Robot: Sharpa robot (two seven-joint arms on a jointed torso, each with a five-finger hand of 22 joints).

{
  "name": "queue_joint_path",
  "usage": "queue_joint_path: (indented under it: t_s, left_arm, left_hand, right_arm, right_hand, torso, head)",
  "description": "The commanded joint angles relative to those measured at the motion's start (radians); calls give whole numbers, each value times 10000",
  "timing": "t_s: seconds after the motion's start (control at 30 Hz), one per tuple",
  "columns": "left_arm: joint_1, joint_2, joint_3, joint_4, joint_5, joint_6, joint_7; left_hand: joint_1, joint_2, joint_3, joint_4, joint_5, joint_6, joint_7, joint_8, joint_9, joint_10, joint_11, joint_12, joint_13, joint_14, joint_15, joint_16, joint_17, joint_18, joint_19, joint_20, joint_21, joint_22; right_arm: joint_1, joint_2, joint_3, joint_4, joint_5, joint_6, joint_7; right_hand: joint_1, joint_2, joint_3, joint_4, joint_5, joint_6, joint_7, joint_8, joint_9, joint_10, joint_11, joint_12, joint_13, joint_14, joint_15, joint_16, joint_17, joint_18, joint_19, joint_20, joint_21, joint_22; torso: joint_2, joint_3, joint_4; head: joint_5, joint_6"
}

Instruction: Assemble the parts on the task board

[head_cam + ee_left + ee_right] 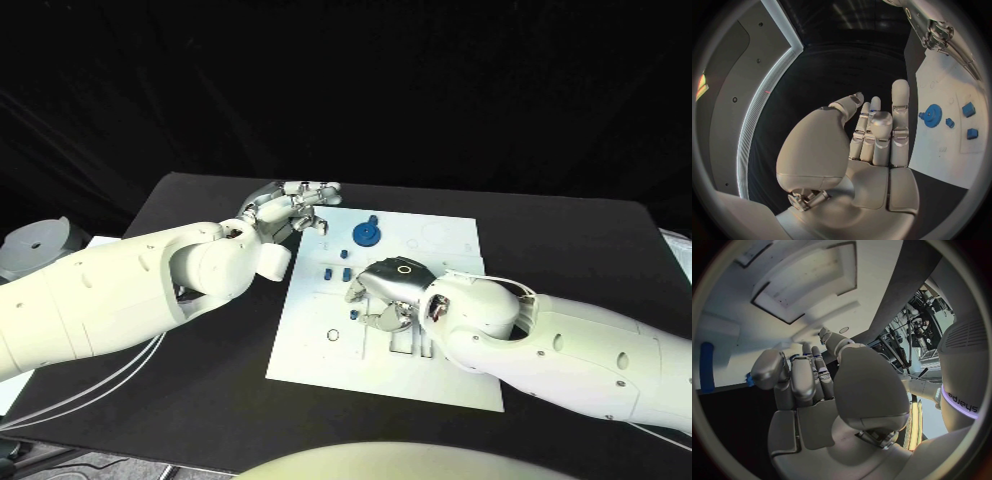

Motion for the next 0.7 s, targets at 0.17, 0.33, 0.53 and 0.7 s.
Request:
queue_joint_path:
  t_s: [0.17, 0.33, 0.53, 0.7]
  left_arm:
    - [3, -28, 7, 26, -23, 244, -32]
    - [3, -58, 7, 39, -23, 254, -38]
    - [3, -64, 6, 61, -23, 284, -46]
    - [3, -55, 6, 77, -23, 308, -51]
  left_hand:
    - [-66, -11, -69, -19, 45, -84, -10, 0, -14, -79, 8, 59, -17, -77, 13, -67, -23, 187, -28, 17, -64, -18]
    - [-66, -11, -69, -19, 45, -84, -10, 0, -14, -79, 8, 59, -17, -77, 13, -67, -23, 187, -28, 17, -64, -18]
    - [-66, -11, -69, -19, 45, -84, -10, 0, -14, -79, 8, 59, -17, -77, 13, -67, -23, 187, -28, 17, -64, -18]
    - [-68, -7, -76, -18, 43, -91, -7, 1, -14, -89, 10, 63, -18, -83, 16, -69, -31, 187, -30, 19, -70, -22]
  right_arm:
    - [38, -698, 114, 587, 355, -904, 7]
    - [261, -1470, 260, 1096, 769, -868, -191]
    - [815, -2322, 337, 1226, 823, -192, -837]
    - [965, -2624, 347, 1021, 500, 257, -1106]
  right_hand:
    - [161, 178, -135, -16, 54, 158, -32, 56, 49, 329, -104, 307, 13, 229, 36, -66, -85, 131, 25, -12, 9, 75]
    - [142, 150, -217, 14, 41, 252, -88, 53, 52, 496, -151, 430, 4, 223, 1, -87, -123, 132, 44, -32, -5, 58]
    - [36, -247, -1388, 306, 46, -166, -335, -16, 2, -248, -280, 180, -35, 257, -233, -44, -92, 169, 8, -191, -160, -135]
    - [769, -144, -2717, 1065, 53, -321, -548, -3, 21, -591, -424, 240, -12, 307, -476, -73, -126, 164, 74, -463, -291, -249]
  torso:
    - [-4, -12, -5]
    - [-2, -7, -18]
    - [-27, -40, -36]
    - [-29, -37, -38]
  head:
    - [-73, 64]
    - [-136, 103]
    - [-258, 171]
    - [-267, 200]
